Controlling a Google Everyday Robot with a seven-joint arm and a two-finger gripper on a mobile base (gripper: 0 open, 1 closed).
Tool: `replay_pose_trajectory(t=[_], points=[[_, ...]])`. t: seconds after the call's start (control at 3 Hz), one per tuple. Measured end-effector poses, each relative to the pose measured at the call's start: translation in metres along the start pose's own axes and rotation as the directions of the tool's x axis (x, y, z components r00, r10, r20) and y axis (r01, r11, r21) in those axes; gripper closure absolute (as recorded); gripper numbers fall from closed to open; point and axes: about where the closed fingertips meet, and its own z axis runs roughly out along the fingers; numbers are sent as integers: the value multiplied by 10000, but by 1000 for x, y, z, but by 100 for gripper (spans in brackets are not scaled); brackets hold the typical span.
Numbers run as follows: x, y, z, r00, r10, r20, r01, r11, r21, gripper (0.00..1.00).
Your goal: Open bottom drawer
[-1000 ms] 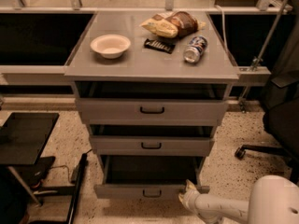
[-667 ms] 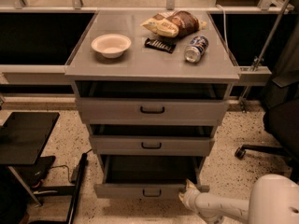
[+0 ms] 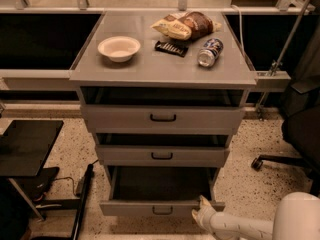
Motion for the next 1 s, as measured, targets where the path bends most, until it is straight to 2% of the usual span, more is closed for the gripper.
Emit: replay_pose_trajectory(t=[0.33,0.67,1.0], points=[[2,17,-4,9999,-108,52,109,9999,-76,100],[0,16,-7,9999,-110,53,110,9999,-77,100],[0,27,-11,9998,-185,99,187,9997,-126,100]])
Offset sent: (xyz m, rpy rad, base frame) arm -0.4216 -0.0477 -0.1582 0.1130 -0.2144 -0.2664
